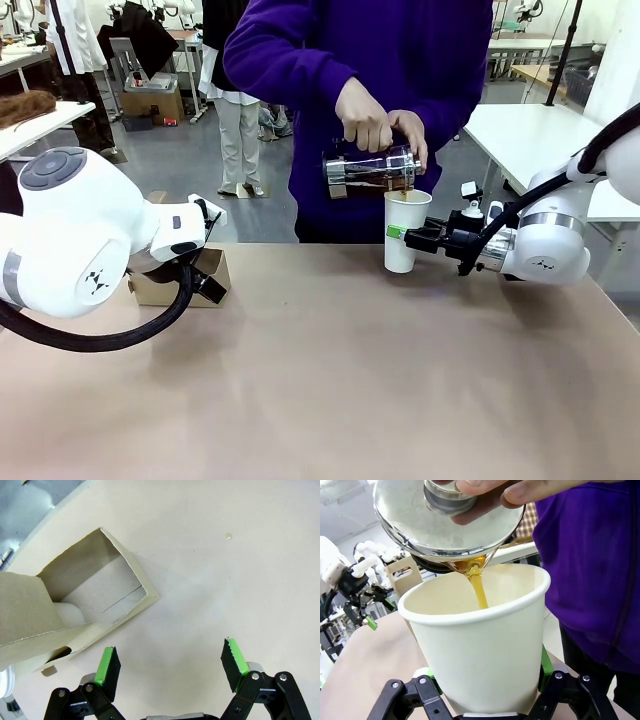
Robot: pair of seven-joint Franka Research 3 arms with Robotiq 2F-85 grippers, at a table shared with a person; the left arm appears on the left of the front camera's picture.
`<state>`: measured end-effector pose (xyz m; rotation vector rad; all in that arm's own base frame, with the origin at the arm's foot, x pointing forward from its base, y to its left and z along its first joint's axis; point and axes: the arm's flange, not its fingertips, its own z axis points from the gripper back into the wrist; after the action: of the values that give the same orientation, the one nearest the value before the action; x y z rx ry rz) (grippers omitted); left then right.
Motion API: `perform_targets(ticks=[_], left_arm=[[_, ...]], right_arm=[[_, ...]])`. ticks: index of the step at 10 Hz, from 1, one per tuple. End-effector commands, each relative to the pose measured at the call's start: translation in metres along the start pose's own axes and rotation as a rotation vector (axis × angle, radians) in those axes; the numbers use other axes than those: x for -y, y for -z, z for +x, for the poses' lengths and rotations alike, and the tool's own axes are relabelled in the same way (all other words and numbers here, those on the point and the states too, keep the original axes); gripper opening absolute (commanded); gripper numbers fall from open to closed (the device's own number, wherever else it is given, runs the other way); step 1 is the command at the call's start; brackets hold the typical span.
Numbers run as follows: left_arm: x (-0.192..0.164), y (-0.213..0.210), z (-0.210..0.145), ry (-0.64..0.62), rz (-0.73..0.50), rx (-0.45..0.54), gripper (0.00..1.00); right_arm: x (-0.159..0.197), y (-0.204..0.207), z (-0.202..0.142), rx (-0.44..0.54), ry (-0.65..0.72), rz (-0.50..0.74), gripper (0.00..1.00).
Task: Pour a drink into a cup and package it in a carrier.
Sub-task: When a person places the Paper Cup Lid on the 600 ml Paper Cup , lift the 600 ml Paper Cup.
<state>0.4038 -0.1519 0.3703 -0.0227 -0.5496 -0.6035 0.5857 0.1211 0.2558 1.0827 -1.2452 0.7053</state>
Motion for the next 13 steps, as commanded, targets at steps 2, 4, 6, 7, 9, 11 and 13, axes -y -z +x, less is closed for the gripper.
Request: perform_targets(ticks=[2,4,6,7,9,11,13], left_arm=[[0.0000,-0.0004,-0.0001,0.000,-0.002,0.001,1.00],[0.0000,-0.0004,-0.0001,0.000,-0.002,0.001,1.00],[0.0000,-0.0004,-0.0001,0.000,-0.002,0.001,1.00],[0.0000,-0.0004,-0.0001,0.000,-0.002,0.001,1.00],[0.0000,-0.0004,-0.0001,0.000,-0.002,0.001,1.00],[0.0000,-0.0004,-0.0001,0.000,-0.002,0.001,1.00],[0.0000,-0.0004,-0.0001,0.000,-0.002,0.001,1.00]], right_arm=[[-0.0011,0.0013,0.0013,0.011,0.004,-0.008,0.80],[-0.0011,0.0013,0.0013,0.011,0.004,-0.008,0.80],[-0.0011,0.0013,0.0013,0.011,0.004,-0.008,0.80],[-0.0011,0.0013,0.0013,0.011,0.004,-0.008,0.80],[-0.0011,0.0013,0.0013,0.011,0.004,-0.008,0.80],[-0.0011,0.0013,0.0013,0.011,0.004,-0.008,0.80],[-0.0011,0.0013,0.0013,0.011,0.004,-0.008,0.80]])
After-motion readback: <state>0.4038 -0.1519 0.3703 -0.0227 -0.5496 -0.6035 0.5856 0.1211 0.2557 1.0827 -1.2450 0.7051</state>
